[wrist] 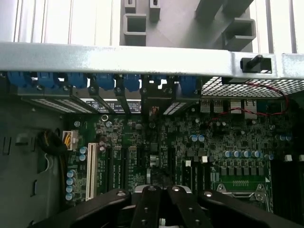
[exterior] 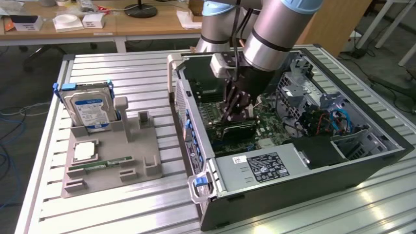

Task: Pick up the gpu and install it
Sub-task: 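Press down on the gpu until it lock into place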

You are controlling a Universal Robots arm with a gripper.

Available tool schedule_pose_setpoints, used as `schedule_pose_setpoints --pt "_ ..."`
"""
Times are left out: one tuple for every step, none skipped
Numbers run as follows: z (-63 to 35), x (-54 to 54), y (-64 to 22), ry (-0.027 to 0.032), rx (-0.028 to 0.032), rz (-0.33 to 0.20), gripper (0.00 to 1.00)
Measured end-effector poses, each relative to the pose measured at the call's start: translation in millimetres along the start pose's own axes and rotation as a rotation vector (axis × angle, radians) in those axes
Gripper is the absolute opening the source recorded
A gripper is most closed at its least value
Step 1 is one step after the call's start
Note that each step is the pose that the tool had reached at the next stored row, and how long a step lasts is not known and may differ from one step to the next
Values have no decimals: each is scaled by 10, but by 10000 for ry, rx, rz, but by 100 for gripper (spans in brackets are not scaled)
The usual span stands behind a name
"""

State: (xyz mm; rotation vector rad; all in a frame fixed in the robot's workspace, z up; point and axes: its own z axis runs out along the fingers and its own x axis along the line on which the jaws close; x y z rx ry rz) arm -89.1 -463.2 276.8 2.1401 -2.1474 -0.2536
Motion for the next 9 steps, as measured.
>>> schedule_pose_setpoints --pt "0 0 0 1 0 0 10" --pt "-1 0 0 1 0 0 10" --pt "-1 0 0 1 0 -1 10" --pt "-1 0 0 3 -1 0 10" --pt "-1 0 0 3 -1 0 10" --pt "-1 0 1 3 -1 0 10" --pt "-1 0 1 3 -1 0 10" --pt "-1 0 1 3 -1 -1 10" --pt "-1 0 1 3 -1 0 10"
